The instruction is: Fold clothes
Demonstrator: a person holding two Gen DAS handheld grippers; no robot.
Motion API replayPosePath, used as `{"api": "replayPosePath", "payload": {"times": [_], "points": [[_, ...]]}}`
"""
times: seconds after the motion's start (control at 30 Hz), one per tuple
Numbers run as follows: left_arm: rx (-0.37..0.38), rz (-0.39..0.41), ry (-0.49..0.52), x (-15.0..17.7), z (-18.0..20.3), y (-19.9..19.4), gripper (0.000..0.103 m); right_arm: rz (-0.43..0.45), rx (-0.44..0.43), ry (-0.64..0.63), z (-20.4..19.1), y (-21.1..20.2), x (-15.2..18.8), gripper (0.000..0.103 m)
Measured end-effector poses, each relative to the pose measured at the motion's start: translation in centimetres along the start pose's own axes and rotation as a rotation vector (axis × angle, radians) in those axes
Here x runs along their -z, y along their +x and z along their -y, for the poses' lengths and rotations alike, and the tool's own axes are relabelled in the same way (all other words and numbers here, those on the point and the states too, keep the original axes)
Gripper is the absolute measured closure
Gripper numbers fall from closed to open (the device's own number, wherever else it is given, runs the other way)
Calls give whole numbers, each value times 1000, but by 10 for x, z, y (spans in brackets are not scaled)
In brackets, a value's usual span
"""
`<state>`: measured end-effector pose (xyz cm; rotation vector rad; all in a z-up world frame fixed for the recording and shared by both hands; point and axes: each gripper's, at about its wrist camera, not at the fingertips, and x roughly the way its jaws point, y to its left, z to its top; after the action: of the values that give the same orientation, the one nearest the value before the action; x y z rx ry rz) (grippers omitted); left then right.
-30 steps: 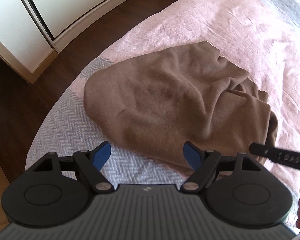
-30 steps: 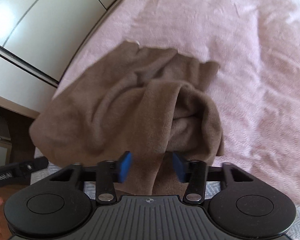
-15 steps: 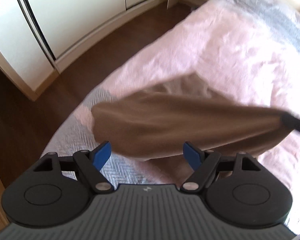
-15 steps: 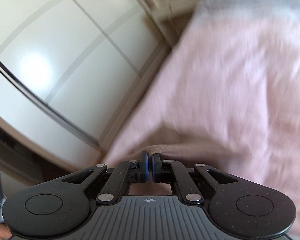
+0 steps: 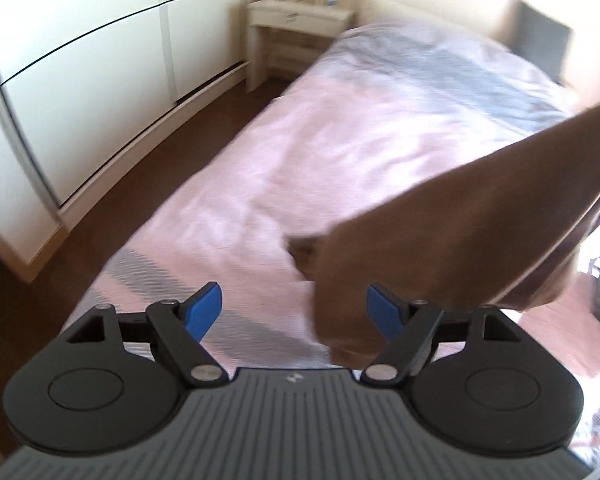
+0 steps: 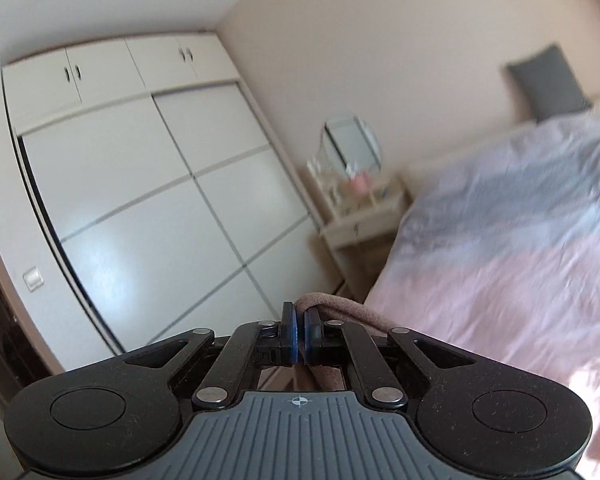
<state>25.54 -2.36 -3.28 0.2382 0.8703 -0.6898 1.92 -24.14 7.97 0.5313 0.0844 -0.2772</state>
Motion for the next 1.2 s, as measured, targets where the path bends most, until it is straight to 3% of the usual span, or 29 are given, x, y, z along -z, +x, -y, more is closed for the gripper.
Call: {"api": "replayPosePath", "payload": {"times": [0.1,0.23,0.3,0.37,0.43,0.57,0.77,1.03,1.2], "points": [[64,18,41,10,44,-19,27,76,49,-42,7,-55,-34,102],[146,18,114,32,109,-39,26,103,194,-81,29,-113,-68,102],[180,4,154,46,142,-47,26,42,313,-73,48,-131,-75,101],[215,-15,190,63,174,-56,26,-68,461,-47,72,-142,-76,84],[248,-26,224,85,205,-64,26,-111,568,-25,95,-164,-70,22],[286,-68,283,123,250,-71,26,-181,677,-12,122,-219,-36,20],[314,-113,390,153,291,-75,26,-313,818,-1,155,-298,21,20],[343,-102,563,167,327,-87,26,-463,914,93,155,-337,101,20],[365,-87,622,173,326,-106,24,-496,922,128,134,-335,115,20]]}}
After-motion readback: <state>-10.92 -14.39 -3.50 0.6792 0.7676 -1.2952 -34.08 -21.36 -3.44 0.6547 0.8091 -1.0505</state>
